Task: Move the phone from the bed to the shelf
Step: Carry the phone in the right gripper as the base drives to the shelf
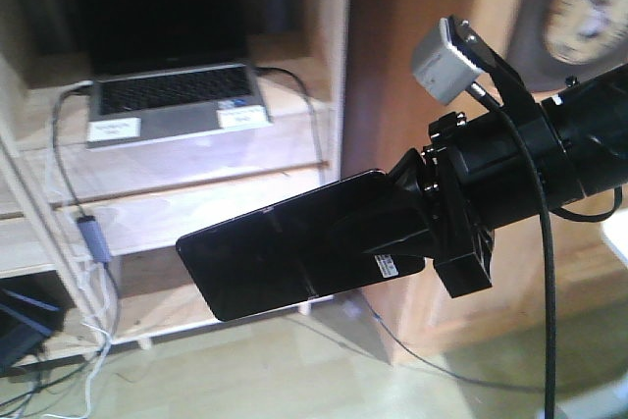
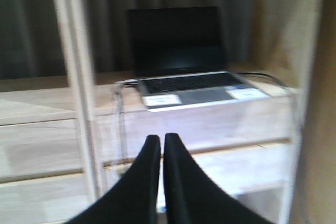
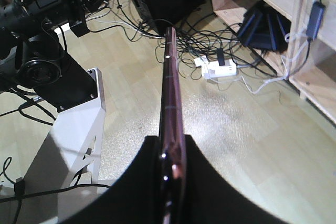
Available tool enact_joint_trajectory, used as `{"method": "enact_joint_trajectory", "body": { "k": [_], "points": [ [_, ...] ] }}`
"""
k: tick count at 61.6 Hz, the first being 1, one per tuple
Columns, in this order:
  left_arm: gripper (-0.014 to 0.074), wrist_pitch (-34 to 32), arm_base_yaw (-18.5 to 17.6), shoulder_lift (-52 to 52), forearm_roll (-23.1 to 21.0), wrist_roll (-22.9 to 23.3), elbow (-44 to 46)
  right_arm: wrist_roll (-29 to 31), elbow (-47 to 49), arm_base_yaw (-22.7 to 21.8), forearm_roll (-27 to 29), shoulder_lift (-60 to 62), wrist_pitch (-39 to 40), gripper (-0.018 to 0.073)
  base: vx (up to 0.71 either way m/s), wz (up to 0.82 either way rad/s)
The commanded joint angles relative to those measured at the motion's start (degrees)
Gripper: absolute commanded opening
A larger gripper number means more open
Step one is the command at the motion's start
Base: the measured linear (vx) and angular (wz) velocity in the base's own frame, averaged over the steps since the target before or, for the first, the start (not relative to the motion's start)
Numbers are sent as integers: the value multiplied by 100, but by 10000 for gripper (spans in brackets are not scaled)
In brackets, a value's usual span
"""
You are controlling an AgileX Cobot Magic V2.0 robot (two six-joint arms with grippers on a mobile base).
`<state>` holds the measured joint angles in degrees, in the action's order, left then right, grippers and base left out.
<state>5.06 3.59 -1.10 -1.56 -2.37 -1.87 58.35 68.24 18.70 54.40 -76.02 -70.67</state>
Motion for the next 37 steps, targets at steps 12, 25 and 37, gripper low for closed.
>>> {"method": "enact_joint_trajectory", "body": {
  "k": [12, 25, 37],
  "points": [
    [1, -414, -36, -44, -56, 50, 143, 54, 158, -11, 457, 171, -300, -2, 32, 43],
    [1, -414, -36, -44, -56, 50, 143, 54, 158, -11, 457, 171, -300, -2, 30, 33],
    [1, -414, -36, -44, -56, 50, 143, 54, 158, -11, 457, 171, -300, -2, 29, 18]
  ]
}}
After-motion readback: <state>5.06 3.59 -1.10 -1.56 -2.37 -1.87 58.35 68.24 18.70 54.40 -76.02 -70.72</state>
